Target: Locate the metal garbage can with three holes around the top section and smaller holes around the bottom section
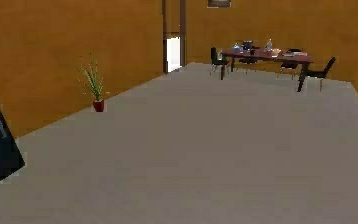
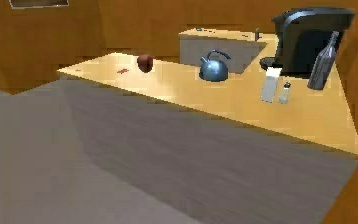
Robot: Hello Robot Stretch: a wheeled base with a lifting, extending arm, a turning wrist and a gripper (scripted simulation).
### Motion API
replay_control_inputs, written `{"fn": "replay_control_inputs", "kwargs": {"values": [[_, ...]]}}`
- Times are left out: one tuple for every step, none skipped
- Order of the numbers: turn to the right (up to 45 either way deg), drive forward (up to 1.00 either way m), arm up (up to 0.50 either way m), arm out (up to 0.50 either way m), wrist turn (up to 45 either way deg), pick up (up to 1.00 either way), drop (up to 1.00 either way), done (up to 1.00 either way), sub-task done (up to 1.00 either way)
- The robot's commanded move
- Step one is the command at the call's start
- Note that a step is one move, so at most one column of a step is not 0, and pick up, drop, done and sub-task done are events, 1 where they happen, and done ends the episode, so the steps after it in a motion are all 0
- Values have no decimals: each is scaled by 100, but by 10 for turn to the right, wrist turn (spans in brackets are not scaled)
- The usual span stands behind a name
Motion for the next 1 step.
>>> {"fn": "replay_control_inputs", "kwargs": {"values": [[300, 0, 0, 0, 0, 0, 0, 0, 0]]}}
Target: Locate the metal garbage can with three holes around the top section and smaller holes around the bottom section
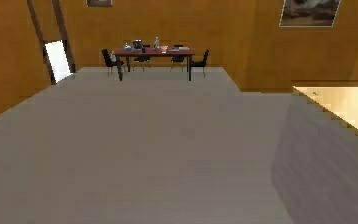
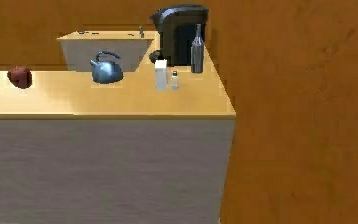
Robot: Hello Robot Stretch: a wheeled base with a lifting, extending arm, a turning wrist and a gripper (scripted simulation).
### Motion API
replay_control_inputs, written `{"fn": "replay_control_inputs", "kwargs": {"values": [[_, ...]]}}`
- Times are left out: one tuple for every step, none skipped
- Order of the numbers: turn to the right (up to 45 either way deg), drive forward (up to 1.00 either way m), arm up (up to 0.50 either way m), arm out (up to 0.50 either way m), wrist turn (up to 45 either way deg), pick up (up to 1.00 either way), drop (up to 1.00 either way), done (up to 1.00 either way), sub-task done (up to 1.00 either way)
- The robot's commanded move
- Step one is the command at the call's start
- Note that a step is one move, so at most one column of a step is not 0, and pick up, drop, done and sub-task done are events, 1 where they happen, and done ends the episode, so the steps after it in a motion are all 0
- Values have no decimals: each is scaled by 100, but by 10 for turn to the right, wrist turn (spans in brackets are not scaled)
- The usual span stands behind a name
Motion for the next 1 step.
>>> {"fn": "replay_control_inputs", "kwargs": {"values": [[0, 25, 0, 0, 0, 0, 0, 0, 0]]}}
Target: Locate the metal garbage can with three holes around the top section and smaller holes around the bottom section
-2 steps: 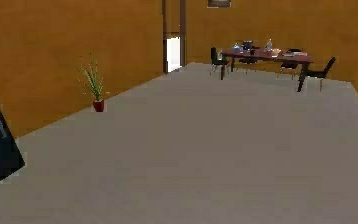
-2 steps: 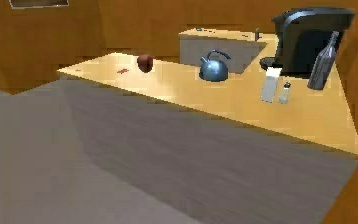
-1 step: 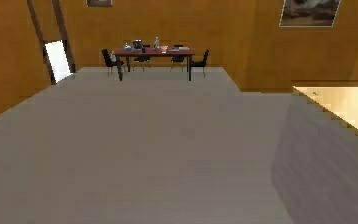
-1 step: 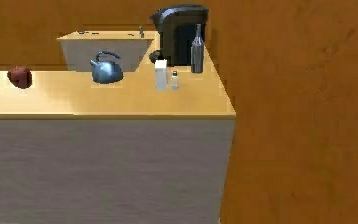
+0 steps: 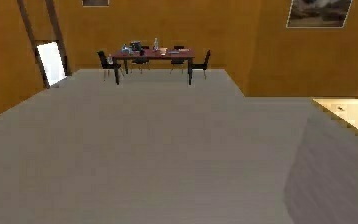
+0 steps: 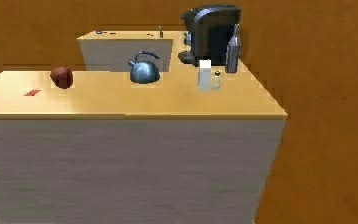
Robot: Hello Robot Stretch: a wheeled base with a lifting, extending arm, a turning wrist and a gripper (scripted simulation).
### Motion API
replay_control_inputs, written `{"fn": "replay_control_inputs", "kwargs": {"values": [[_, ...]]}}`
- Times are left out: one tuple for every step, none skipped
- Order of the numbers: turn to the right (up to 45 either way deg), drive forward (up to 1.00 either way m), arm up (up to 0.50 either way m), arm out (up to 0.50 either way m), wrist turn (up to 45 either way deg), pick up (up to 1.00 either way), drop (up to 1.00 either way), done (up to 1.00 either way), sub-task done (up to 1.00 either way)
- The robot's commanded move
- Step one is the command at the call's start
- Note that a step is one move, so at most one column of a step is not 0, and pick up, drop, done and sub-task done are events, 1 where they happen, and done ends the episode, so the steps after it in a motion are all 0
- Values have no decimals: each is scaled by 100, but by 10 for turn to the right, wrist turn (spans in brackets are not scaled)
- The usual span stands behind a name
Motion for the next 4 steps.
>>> {"fn": "replay_control_inputs", "kwargs": {"values": [[-270, 0, 0, 0, 0, 0, 0, 0, 0], [0, 100, 0, 0, 0, 0, 0, 0, 0], [0, 100, 0, 0, 0, 0, 0, 0, 0], [0, 100, 0, 0, 0, 0, 0, 0, 0]]}}
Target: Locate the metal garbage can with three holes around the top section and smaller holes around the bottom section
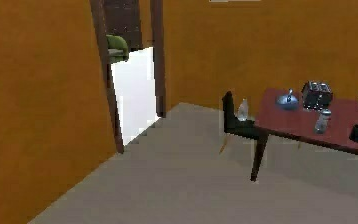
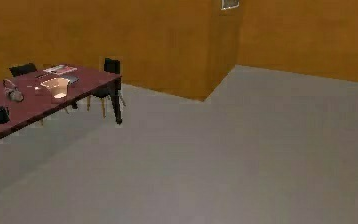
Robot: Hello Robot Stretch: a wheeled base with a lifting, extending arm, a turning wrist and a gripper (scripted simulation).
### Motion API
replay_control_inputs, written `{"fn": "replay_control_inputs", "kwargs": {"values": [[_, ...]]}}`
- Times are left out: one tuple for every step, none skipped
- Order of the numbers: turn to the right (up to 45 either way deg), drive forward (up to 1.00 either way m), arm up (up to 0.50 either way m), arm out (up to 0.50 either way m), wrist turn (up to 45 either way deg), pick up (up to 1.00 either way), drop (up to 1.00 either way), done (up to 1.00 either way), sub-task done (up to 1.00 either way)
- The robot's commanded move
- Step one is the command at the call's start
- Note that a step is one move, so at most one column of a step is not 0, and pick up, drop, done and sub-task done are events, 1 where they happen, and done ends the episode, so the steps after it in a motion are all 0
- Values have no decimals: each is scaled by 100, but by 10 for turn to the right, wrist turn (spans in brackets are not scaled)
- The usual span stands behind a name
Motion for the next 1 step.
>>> {"fn": "replay_control_inputs", "kwargs": {"values": [[0, 100, 0, 0, 0, 0, 0, 0, 0]]}}
